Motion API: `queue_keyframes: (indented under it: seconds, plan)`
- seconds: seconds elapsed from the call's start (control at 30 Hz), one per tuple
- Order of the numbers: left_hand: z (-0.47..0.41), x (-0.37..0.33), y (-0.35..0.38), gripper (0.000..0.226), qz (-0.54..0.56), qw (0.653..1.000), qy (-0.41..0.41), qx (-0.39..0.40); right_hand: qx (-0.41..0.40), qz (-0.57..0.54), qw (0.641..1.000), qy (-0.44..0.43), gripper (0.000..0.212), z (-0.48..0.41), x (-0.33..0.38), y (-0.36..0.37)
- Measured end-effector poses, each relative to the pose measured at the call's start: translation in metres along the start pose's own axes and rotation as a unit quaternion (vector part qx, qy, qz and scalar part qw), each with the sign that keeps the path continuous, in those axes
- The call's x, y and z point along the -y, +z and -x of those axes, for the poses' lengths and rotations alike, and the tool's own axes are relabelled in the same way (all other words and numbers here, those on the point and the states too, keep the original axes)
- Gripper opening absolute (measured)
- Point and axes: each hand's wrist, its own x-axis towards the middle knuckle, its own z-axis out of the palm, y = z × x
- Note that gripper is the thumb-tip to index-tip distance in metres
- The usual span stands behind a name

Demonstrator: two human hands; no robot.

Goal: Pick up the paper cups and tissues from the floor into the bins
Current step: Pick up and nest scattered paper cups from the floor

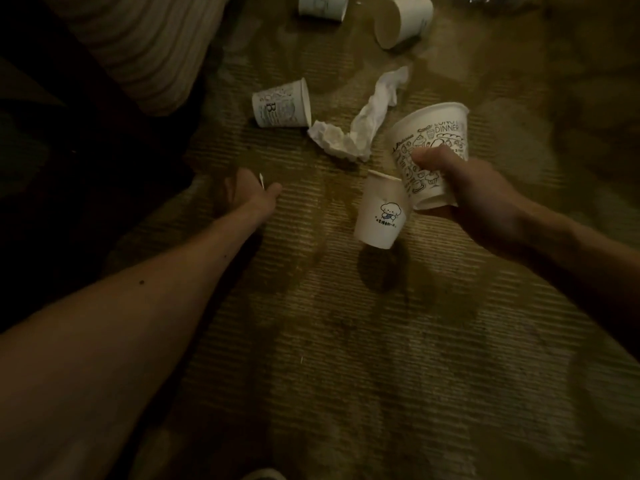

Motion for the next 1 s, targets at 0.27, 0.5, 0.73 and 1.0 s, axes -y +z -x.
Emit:
queue_keyframes:
  seconds: [0.27,0.5,0.73,1.0]
  plan:
    - [0.006,-0.002,-0.007,0.017,0.01,0.997,0.041,0.057,-0.011,-0.004,1.0,0.019,0.031,-0.001,-0.002,-0.001]
    - [0.088,-0.038,0.009,0.023,0.097,0.964,0.139,0.207,0.001,-0.085,0.996,0.036,0.033,0.008,0.005,-0.002]
    - [0.183,-0.098,-0.028,0.032,0.101,0.947,0.184,0.242,-0.058,-0.241,0.968,0.04,0.04,0.097,0.056,-0.042]
    - [0.347,-0.252,-0.22,0.026,0.101,0.933,0.212,0.272,-0.105,-0.265,0.958,0.037,0.032,0.245,0.256,-0.079]
